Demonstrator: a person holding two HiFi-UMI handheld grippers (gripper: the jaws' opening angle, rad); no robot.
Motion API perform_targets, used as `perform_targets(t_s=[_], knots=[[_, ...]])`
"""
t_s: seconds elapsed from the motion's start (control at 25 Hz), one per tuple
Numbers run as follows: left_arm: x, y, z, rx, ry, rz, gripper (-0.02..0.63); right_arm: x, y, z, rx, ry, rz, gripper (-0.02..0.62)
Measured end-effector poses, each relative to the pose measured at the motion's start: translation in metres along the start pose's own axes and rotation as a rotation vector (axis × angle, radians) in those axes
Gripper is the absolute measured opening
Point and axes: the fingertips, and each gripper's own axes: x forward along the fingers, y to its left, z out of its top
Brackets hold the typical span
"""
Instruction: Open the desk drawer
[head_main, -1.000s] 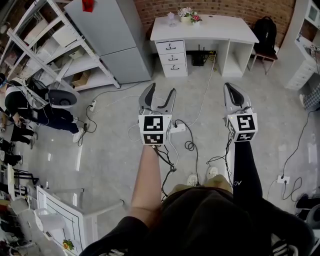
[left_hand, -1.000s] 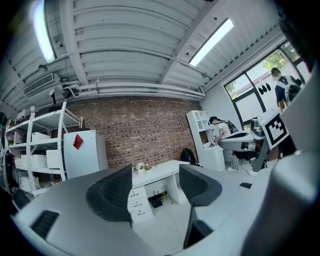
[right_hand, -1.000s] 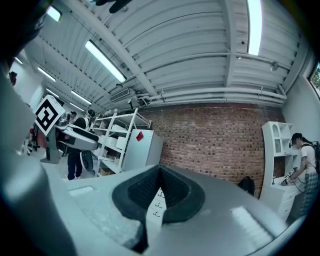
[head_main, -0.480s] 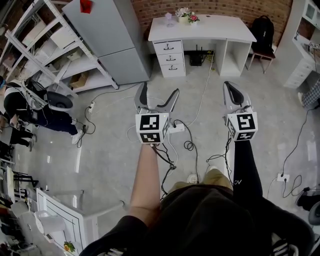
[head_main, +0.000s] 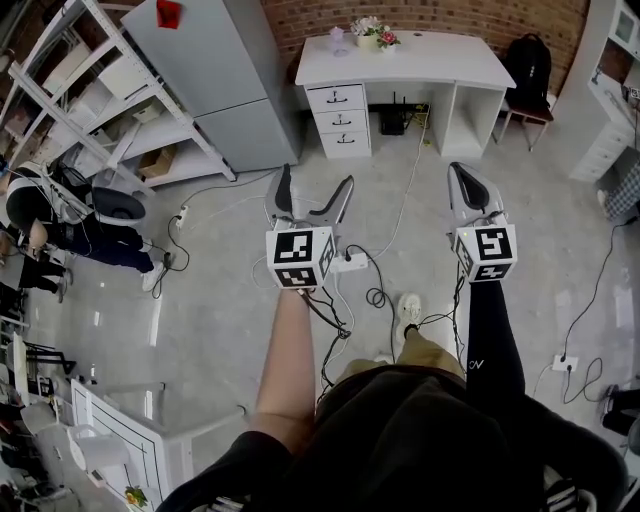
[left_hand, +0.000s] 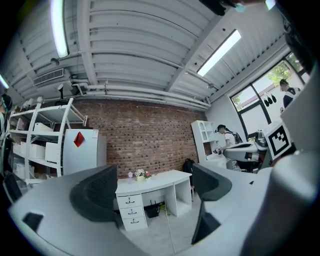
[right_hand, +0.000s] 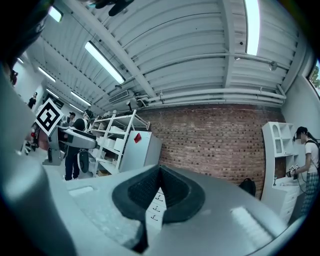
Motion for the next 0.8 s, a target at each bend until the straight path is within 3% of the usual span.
perform_targets(t_s=[0.16,0.8], knots=[[0.024,0.01,0.003,-0.002,-0.028,0.033,0.456,0.026,-0.013,-0.007,0.002,-0.007,0.014,0.0],[0.162,0.035,0.0,0.015,-0.008,0.094,0.456,0.164,-0.09,-0.037,0.034,-0.02,0.076,0.0]])
